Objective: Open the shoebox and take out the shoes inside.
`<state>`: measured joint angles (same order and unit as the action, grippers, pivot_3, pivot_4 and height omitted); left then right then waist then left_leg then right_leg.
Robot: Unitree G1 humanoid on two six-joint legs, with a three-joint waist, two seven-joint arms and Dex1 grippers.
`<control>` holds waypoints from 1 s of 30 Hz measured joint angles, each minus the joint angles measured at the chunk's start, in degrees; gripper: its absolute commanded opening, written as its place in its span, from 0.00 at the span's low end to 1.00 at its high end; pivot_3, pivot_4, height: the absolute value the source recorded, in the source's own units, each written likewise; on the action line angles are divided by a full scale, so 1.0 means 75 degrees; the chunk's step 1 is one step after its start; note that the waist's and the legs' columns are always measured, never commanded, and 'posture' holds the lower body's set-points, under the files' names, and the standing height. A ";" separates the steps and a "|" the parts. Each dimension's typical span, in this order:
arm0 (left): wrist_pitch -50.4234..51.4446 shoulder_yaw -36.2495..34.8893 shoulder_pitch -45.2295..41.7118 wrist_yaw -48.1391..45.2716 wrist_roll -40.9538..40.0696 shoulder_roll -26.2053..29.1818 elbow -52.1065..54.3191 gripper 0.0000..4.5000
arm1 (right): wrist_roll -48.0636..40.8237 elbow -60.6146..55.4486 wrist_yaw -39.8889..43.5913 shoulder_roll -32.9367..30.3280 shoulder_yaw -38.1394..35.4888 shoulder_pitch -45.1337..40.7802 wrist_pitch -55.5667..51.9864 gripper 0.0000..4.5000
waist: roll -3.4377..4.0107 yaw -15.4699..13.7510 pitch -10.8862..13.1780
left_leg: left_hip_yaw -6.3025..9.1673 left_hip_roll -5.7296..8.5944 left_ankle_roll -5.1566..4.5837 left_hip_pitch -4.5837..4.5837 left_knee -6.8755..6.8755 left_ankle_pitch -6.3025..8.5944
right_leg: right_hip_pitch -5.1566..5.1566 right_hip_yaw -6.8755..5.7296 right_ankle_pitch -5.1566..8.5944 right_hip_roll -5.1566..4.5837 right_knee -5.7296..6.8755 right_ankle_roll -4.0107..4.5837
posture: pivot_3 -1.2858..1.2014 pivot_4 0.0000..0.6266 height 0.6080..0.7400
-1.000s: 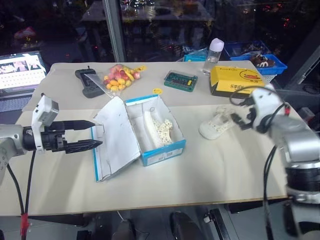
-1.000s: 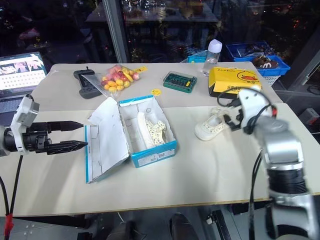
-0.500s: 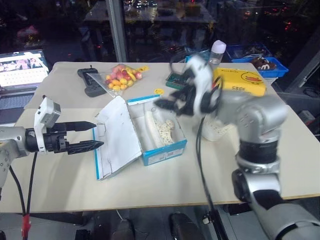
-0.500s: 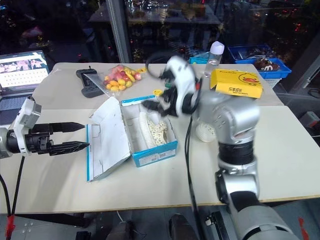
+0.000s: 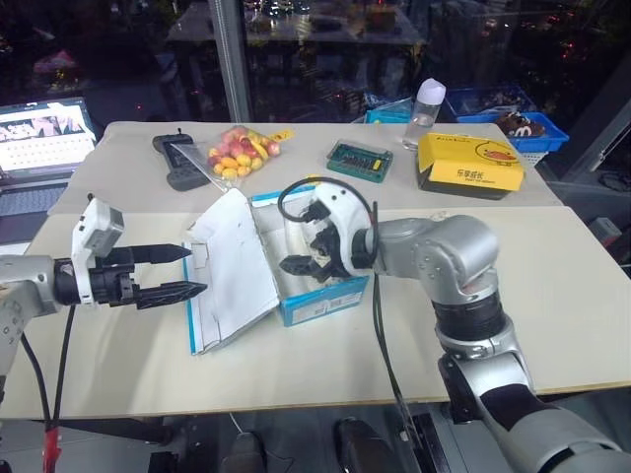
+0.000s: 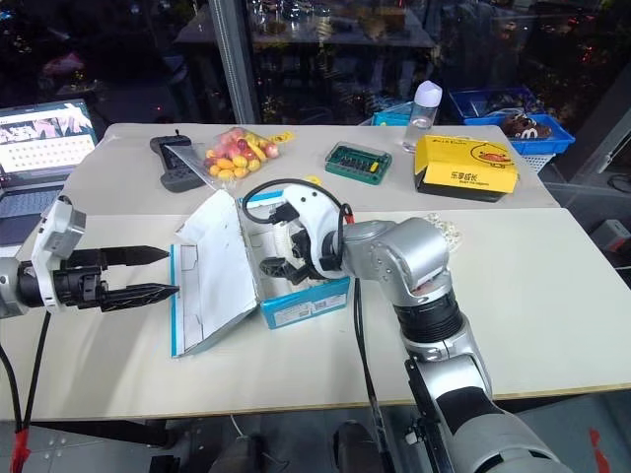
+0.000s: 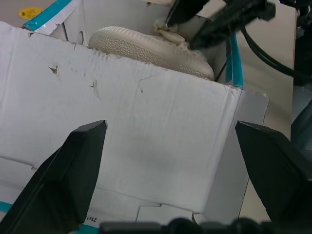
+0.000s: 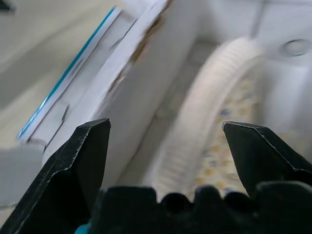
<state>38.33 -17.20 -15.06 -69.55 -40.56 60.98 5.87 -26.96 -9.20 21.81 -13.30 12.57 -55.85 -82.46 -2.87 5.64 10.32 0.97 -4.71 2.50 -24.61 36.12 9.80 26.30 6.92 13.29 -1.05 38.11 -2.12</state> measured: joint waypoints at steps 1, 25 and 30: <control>0.0000 -0.0001 0.0008 0.0012 0.0000 -0.0004 0.0001 1.00 | 0.0082 0.0133 0.0087 -0.0085 0.0127 0.0000 0.0165 0.97 | 0.0000 -0.0001 0.0000 | 0.0000 0.0000 0.0000 0.0000 0.0001 0.0000 | 0.0000 0.0000 0.0000 0.0000 -0.0001 0.0000 | 0.52 0.24 0.90; -0.0006 -0.0294 0.0356 0.0096 -0.0003 -0.0037 0.0123 1.00 | 0.1593 0.2052 0.1413 -0.0351 0.1459 -0.0171 0.2471 0.58 | -0.0004 0.0009 -0.0003 | -0.0003 0.0000 0.0000 0.0038 -0.0001 0.0000 | -0.0021 0.0002 -0.0006 0.0000 0.0007 0.0001 | 0.52 0.24 0.90; -0.0029 -0.0294 0.0355 0.0112 -0.0001 -0.0037 0.0122 1.00 | 0.1641 0.2069 0.1421 -0.0245 0.1413 -0.0164 0.2470 0.25 | -0.0004 -0.0005 -0.0003 | -0.0004 0.0000 0.0000 0.0036 -0.0001 0.0000 | -0.0020 0.0002 -0.0007 0.0000 0.0006 0.0000 | 0.52 0.24 0.90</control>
<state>38.12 -19.41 -12.40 -68.71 -40.57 60.70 6.79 -14.66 6.32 32.47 -15.14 23.17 -57.08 -63.93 -2.90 5.61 10.30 0.94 -4.71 2.50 -24.33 36.11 9.80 26.14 6.94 13.23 -1.04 38.16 -2.12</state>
